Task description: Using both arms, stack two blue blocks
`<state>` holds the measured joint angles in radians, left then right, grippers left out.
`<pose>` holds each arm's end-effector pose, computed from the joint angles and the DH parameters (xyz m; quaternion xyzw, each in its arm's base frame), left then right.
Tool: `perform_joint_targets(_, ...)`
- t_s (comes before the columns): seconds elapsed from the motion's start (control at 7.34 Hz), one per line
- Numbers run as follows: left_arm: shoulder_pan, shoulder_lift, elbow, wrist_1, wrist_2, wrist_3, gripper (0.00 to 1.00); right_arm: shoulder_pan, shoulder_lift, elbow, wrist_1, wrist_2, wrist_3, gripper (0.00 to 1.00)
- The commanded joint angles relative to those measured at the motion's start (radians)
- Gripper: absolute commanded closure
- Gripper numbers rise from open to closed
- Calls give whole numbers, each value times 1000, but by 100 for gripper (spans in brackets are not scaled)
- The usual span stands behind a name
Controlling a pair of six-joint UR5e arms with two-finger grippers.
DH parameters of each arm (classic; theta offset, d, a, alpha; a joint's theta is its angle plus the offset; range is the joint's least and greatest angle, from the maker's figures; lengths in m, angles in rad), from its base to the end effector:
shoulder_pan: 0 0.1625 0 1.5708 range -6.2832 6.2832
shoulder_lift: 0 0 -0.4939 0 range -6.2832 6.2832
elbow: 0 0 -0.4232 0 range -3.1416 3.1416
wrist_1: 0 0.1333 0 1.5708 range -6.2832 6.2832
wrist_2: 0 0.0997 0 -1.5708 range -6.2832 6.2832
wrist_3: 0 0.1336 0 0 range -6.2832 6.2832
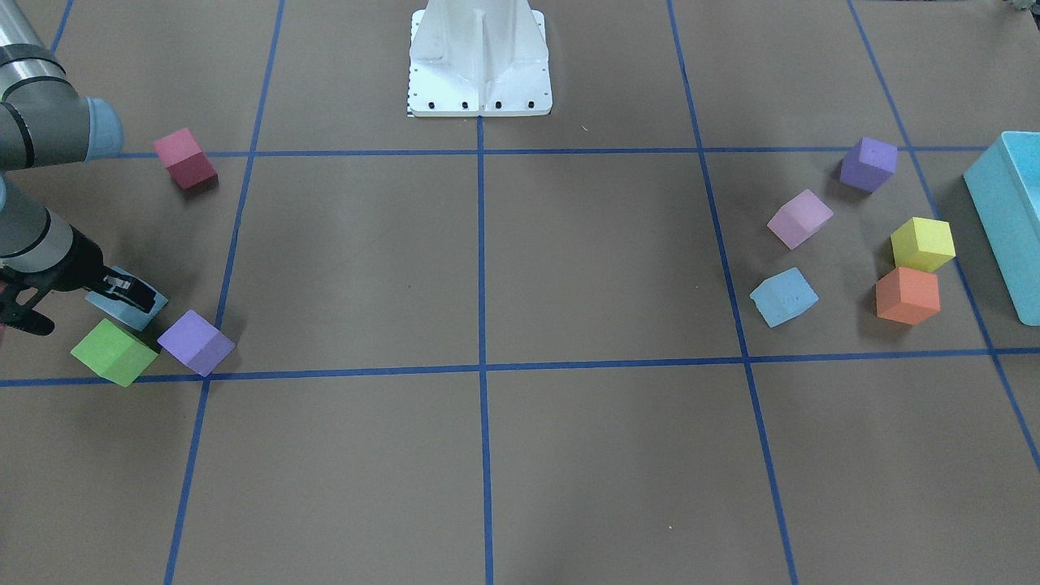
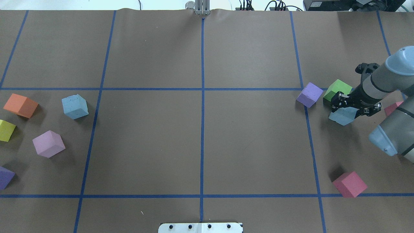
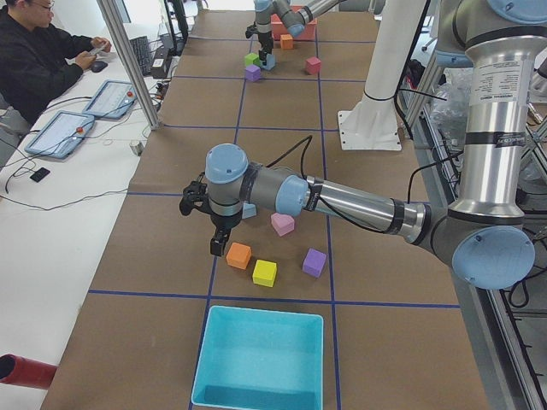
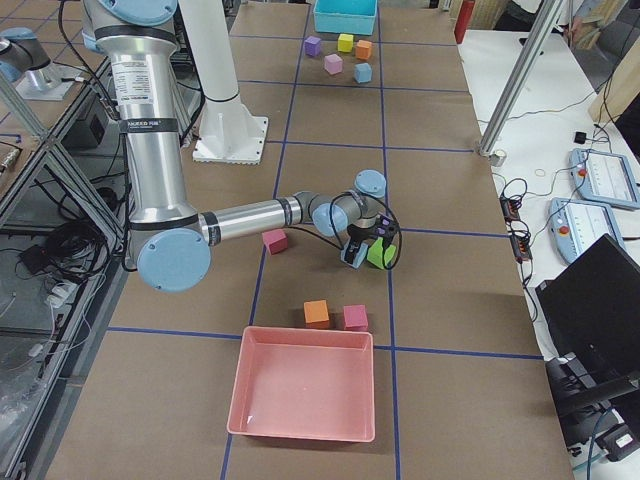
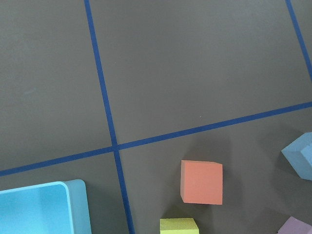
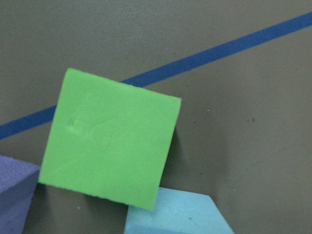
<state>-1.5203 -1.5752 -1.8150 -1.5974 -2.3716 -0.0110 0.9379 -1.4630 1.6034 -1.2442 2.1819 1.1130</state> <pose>-0.0104 -0.5348 0.6147 0.1144 0.3898 0.0715 0.9110 -0.3154 -0.5257 0.6471 -0.0824 -0.3571 0.1530 0.9177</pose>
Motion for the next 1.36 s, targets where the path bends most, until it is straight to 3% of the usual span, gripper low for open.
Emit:
perform_joint_targets(0.0, 0, 3, -1, -1, 0, 2, 0, -10, -2, -17, 29, -14, 1, 23)
perform_joint_targets(0.14, 0, 4, 0, -1, 2, 5, 0, -10, 1, -14, 29, -14, 5, 36)
perform_joint_targets(0.82, -1, 4, -1, -1, 0, 3, 0, -8, 12, 48, 28, -5, 10, 39)
perform_joint_targets(1.23, -1, 9, -1, -3, 0, 3, 0, -27, -28, 188, 15, -5, 8, 38)
